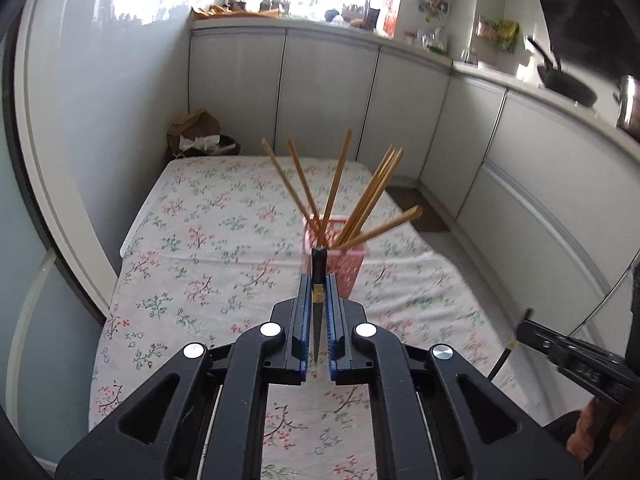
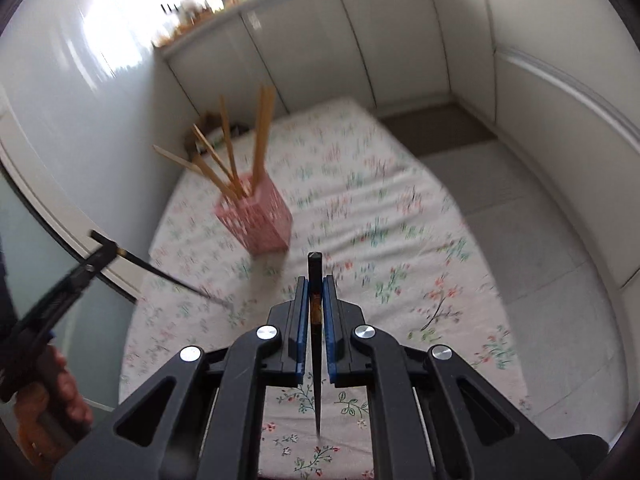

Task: Organize utensils
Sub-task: 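Grasp a black chopstick with the left tool while the right tool grasps the other, then raise both black chopsticks upright and carry them above the pink holder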

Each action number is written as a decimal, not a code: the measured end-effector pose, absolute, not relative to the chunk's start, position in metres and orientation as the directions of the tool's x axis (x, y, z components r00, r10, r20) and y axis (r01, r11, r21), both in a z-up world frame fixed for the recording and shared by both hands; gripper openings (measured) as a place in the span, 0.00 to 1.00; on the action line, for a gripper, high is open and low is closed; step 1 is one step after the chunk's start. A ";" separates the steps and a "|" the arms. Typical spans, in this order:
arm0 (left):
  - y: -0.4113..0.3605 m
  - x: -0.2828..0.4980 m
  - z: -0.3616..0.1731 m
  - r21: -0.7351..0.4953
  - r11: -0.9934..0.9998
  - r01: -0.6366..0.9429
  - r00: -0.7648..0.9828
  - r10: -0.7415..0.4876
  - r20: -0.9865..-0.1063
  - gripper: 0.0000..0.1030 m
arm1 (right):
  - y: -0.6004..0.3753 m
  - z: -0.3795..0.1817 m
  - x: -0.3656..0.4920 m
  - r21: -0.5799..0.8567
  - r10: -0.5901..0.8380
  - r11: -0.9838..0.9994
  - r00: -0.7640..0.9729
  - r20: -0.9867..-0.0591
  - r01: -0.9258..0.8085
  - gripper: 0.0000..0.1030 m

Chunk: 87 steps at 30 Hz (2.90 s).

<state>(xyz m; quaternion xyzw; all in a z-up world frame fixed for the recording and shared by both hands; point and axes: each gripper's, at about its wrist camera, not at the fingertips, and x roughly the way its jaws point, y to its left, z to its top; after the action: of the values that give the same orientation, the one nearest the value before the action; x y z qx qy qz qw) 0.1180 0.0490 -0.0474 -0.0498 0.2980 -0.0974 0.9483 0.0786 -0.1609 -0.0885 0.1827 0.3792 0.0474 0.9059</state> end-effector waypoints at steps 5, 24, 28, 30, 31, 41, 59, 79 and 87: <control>0.050 0.123 -0.017 -0.166 0.971 0.172 0.823 -0.234 -0.518 0.06 | -0.172 -0.045 0.075 0.404 0.239 0.915 0.770 -0.592 0.026 0.07; 0.065 0.224 -0.057 -0.289 0.955 0.069 0.624 -0.268 -0.735 0.19 | -0.217 -0.008 0.130 0.456 0.246 0.890 0.813 -0.527 0.026 0.07; 0.069 0.257 -0.161 -0.228 0.974 -0.017 0.371 -0.206 -0.906 0.46 | -0.222 -0.032 0.142 0.492 0.281 0.869 0.767 -0.577 0.052 0.07; 0.062 0.262 -0.191 -0.188 0.982 -0.013 0.319 -0.174 -0.932 0.46 | -0.222 -0.040 0.143 0.491 0.280 0.869 0.758 -0.590 0.061 0.07; 0.060 0.264 -0.201 -0.186 0.983 -0.011 0.307 -0.174 -0.936 0.46 | -0.222 -0.043 0.143 0.487 0.276 0.871 0.755 -0.594 0.065 0.07; 0.017 0.244 -0.213 0.033 0.987 0.160 0.322 -0.020 -0.947 0.05 | -0.219 -0.057 0.143 0.491 0.295 0.868 0.724 -0.623 0.069 0.07; 0.018 0.245 -0.205 -0.025 0.985 0.172 0.293 -0.075 -0.953 0.50 | -0.217 -0.070 0.135 0.489 0.313 0.869 0.681 -0.662 0.076 0.10; 0.041 0.140 -0.089 -0.078 0.990 0.116 0.695 -0.137 -0.706 0.06 | -0.207 -0.030 0.114 0.476 0.315 0.879 0.738 -0.597 0.009 0.10; 0.044 0.151 -0.023 -0.125 0.980 0.157 0.800 -0.200 -0.566 0.06 | -0.204 0.002 0.120 0.453 0.310 0.891 0.759 -0.573 -0.022 0.10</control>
<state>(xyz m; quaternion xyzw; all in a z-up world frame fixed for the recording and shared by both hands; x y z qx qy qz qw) 0.1511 0.0436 -0.0229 -0.0360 0.3018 -0.0942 0.9480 0.1199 -0.2043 0.0019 0.2148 0.3351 0.0910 0.9129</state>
